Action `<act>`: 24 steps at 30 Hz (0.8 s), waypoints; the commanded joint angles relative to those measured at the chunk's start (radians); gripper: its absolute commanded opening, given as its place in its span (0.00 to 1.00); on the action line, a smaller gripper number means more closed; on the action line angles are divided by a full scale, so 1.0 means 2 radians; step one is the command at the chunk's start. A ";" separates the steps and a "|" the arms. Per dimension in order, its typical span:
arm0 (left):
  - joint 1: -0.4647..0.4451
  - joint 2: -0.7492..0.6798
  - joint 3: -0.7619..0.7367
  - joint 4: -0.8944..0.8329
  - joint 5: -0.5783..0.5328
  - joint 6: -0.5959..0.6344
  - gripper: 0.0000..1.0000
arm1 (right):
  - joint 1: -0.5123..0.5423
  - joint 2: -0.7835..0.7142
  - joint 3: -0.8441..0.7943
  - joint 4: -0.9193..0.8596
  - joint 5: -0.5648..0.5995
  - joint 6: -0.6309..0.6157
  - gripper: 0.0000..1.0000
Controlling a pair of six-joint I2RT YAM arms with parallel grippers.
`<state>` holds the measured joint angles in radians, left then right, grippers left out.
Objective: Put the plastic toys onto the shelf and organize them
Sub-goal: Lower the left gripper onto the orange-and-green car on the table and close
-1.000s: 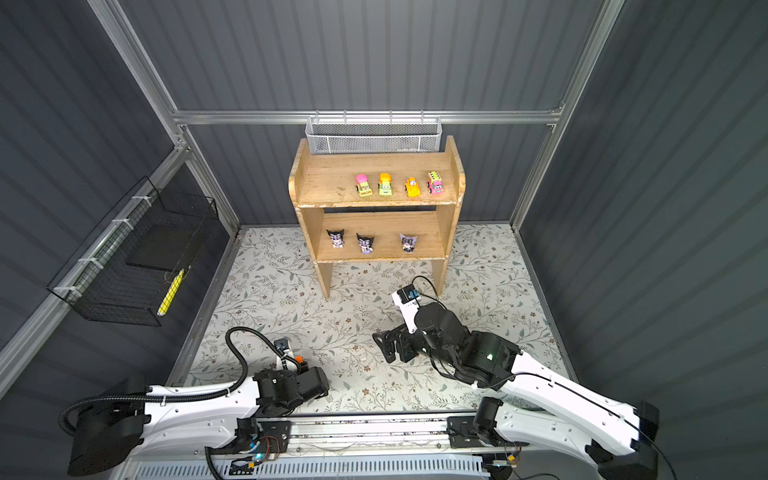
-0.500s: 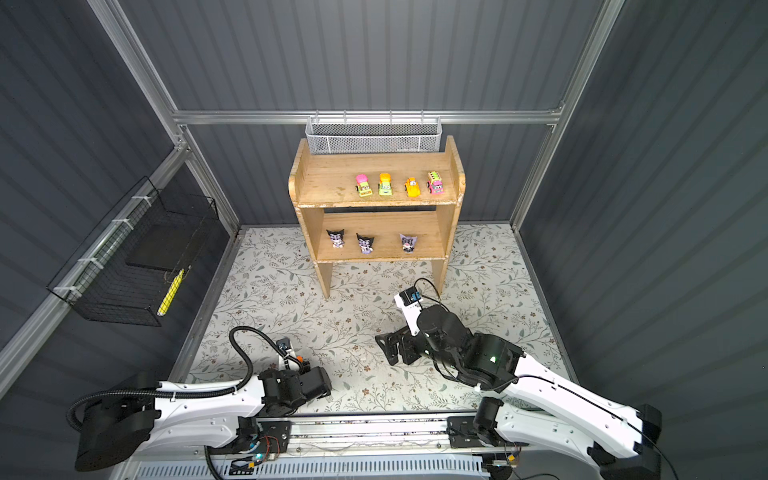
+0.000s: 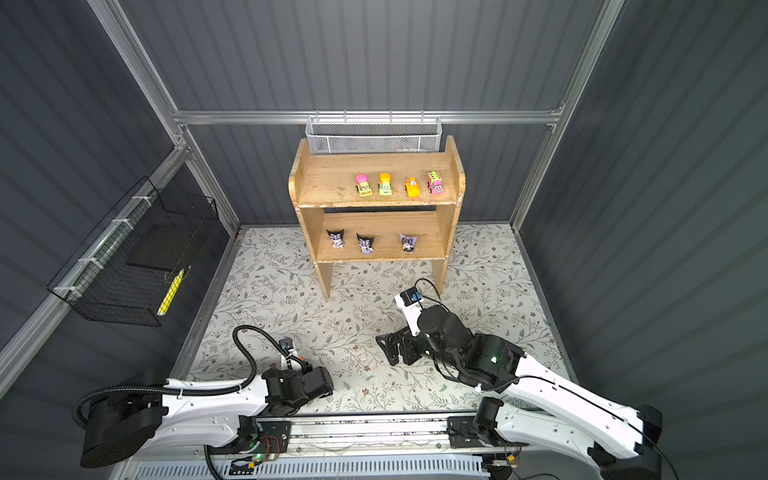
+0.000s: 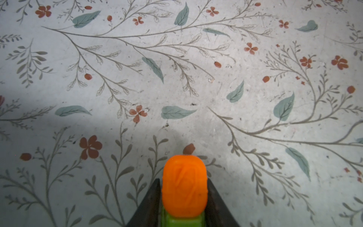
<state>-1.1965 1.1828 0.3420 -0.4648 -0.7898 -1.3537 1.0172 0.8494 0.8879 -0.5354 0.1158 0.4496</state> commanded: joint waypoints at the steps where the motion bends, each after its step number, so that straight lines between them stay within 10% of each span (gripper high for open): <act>1: -0.001 0.002 0.001 0.000 -0.014 0.009 0.37 | 0.001 -0.005 -0.003 -0.011 0.004 0.007 0.99; 24: -0.001 -0.014 0.107 -0.127 -0.018 0.068 0.30 | 0.001 -0.015 -0.004 -0.007 -0.007 0.010 0.99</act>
<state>-1.1965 1.1454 0.4820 -0.6167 -0.7944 -1.2781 1.0172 0.8272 0.8879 -0.5533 0.1078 0.4641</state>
